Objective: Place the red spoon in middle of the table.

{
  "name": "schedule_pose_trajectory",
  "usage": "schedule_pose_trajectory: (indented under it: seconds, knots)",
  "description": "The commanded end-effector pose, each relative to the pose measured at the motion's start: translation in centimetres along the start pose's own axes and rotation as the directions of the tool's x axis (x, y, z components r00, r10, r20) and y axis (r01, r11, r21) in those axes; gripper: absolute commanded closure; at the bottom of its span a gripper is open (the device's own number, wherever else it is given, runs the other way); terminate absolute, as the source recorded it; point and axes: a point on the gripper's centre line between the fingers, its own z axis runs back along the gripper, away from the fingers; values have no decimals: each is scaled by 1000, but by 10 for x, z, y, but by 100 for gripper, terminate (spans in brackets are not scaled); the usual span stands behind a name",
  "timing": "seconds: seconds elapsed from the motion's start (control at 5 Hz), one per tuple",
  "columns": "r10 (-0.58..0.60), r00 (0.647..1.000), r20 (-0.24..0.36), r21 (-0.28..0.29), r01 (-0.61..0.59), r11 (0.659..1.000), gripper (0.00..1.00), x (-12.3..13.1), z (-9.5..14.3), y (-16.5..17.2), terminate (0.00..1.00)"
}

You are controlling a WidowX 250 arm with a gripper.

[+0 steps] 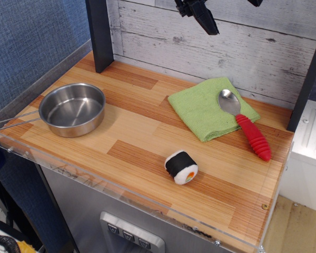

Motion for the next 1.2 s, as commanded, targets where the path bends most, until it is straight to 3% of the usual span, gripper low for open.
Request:
schedule_pose_trajectory:
  seconds: [0.0, 0.4, 0.8, 1.0]
  knots:
    - [0, 1000, 0, 0, 0, 1000, 0, 0, 0, 0, 0]
    - [-153, 988, 4, 57, 152, 987, 0, -21, -31, -21, 0]
    - [-132, 991, -15, 42, 133, 990, 0, -37, -54, -22, 0]
    - [-33, 999, 10, 38, 32, 999, 0, -44, -72, -17, 0]
